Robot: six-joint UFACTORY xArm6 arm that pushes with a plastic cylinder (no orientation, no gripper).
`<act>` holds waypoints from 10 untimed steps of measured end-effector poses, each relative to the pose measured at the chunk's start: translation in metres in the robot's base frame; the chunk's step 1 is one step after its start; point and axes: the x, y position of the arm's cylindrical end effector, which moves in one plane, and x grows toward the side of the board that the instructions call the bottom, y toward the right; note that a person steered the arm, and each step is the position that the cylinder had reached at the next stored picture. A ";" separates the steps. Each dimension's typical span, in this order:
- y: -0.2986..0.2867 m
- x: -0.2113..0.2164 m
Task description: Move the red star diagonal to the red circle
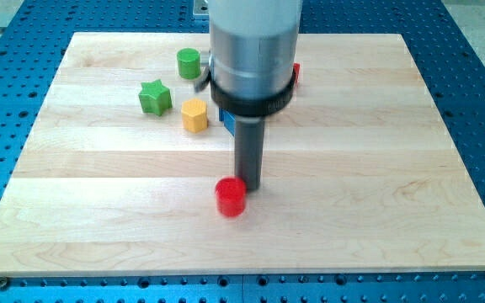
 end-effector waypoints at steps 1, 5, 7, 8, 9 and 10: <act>-0.004 0.026; 0.172 -0.140; 0.107 -0.263; 0.056 -0.272; 0.041 -0.251; 0.051 -0.179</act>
